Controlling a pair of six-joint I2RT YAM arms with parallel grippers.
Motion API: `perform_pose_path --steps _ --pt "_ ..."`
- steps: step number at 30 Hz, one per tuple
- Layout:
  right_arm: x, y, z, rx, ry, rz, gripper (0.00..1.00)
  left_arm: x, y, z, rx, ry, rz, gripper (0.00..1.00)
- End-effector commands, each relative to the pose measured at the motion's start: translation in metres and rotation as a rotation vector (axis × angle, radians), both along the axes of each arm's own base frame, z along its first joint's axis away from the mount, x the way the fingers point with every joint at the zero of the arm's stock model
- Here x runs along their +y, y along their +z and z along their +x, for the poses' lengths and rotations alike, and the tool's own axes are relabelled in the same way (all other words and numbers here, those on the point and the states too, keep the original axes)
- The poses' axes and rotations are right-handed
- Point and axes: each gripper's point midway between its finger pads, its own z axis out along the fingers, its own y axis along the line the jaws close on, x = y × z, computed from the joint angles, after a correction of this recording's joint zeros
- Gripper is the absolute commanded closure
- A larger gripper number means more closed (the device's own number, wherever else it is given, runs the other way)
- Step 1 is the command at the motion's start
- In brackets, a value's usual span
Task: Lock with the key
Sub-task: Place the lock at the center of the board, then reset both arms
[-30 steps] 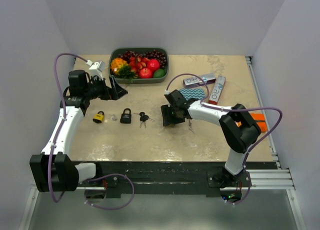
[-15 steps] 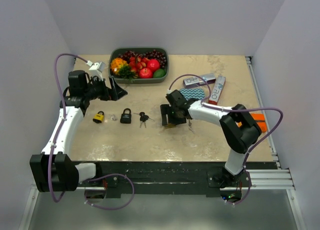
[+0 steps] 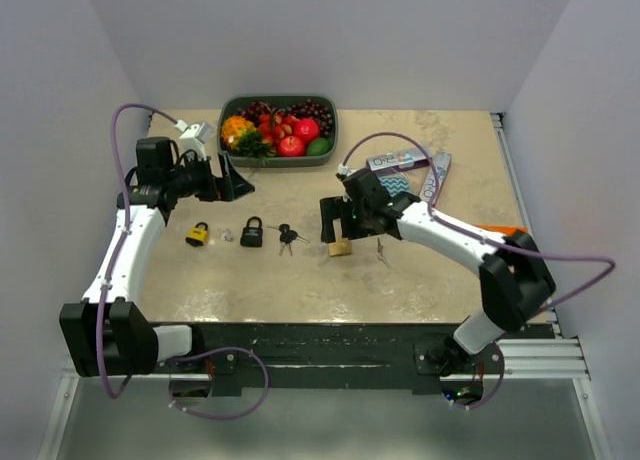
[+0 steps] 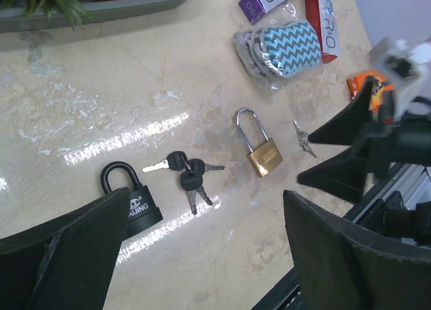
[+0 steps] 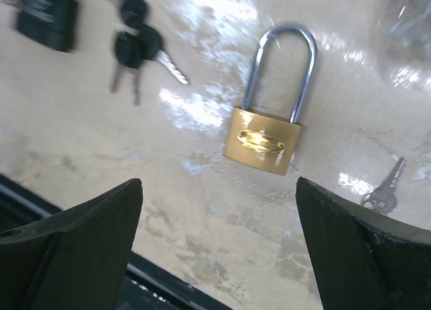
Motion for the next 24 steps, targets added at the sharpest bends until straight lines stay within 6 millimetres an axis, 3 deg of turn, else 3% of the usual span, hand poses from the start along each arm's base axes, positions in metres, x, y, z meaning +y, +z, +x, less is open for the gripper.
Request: perform_pose_path --steps 1,3,4,9,12,16,20,24 --pt "-0.002 0.092 0.018 -0.261 0.076 0.096 0.01 -0.001 0.011 -0.003 -0.016 -0.049 0.002 0.01" --pt "-0.023 0.115 0.022 -0.329 0.057 0.084 0.01 0.003 0.001 -0.003 0.013 -0.049 0.030 0.01" --pt "-0.047 0.123 0.035 -0.352 -0.005 0.081 0.01 0.009 -0.004 0.001 0.023 -0.018 0.062 0.01" --pt "-0.129 0.170 0.045 -0.551 -0.157 0.037 0.01 0.028 -0.032 0.004 -0.009 -0.029 0.232 0.01" --pt "-0.164 0.171 0.035 -0.608 -0.209 -0.024 0.01 0.045 -0.050 0.007 -0.031 0.018 0.333 0.01" --pt "-0.175 0.162 0.015 -0.636 -0.215 -0.023 0.01 0.041 -0.079 -0.003 -0.017 -0.011 0.456 0.01" --pt "-0.180 0.148 0.009 -0.619 -0.220 -0.021 0.01 0.013 -0.082 -0.014 -0.071 -0.075 0.504 0.01" --pt "-0.183 0.143 0.008 -0.613 -0.218 -0.029 0.01 0.000 -0.080 -0.022 -0.084 -0.109 0.495 0.01"
